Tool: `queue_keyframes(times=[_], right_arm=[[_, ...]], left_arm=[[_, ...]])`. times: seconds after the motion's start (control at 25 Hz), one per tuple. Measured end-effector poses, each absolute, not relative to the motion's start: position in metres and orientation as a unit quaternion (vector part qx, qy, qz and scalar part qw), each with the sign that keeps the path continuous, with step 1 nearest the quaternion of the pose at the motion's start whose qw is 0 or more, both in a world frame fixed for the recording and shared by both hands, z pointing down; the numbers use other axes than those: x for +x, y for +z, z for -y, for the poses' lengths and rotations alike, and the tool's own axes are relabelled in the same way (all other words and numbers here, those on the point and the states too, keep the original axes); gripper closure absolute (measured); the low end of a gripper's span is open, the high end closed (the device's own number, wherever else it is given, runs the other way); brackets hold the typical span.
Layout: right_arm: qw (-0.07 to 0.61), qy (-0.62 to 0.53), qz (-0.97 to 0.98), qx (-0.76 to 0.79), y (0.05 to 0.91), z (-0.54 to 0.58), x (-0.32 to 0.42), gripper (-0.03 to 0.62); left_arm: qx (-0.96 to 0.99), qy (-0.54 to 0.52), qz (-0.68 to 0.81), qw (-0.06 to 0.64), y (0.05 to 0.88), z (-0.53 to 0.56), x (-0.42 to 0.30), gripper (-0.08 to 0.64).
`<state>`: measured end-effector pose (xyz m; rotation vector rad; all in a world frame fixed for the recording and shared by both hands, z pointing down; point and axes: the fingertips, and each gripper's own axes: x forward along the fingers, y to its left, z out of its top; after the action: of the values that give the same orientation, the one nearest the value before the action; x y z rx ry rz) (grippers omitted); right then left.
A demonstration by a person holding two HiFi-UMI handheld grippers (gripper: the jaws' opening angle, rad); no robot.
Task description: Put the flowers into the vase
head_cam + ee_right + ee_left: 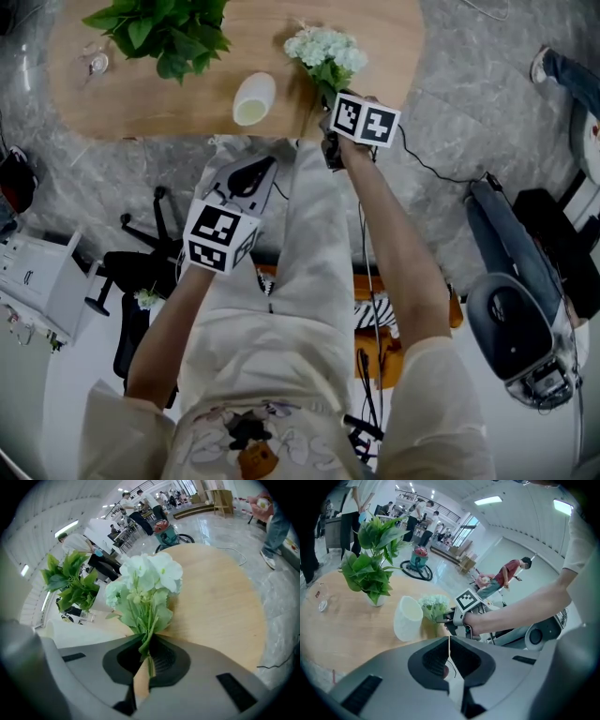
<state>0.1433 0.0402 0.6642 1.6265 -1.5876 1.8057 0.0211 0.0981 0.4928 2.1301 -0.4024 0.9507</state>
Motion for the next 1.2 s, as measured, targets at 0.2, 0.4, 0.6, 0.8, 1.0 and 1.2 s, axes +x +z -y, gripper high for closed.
queue_keyframes(times=[0.2,0.4,0.6,0.8,1.0,1.2], right_arm=[[0.113,0.581,0.583,0.557,0.648,-0.036,0.143,0.577],[0.106,0.542,0.614,0.563,0.629,-0.031,0.153,0.577],[0.124,0.501,0.643,0.566,0.605,-0.031,0.162,0.577],[0.122,0.466,0.681,0.552,0.571,-0.024,0.158,0.577],[0.126,0.415,0.709,0.556,0.548,-0.018,0.155,0.577],[0.102,0.393,0.724,0.557,0.526,-0.017,0.148,0.576]], left_arm=[[0.838,0.371,0.158,0.369,0.491,-0.093,0.024,0.549],[0.843,0.371,0.165,0.353,0.49,-0.089,0.024,0.549],[0.843,0.37,0.194,0.339,0.484,-0.085,0.022,0.549],[0.838,0.365,0.228,0.335,0.481,-0.08,0.022,0.551],[0.834,0.36,0.252,0.333,0.482,-0.074,0.023,0.549],[0.842,0.361,0.233,0.326,0.478,-0.084,0.025,0.549]])
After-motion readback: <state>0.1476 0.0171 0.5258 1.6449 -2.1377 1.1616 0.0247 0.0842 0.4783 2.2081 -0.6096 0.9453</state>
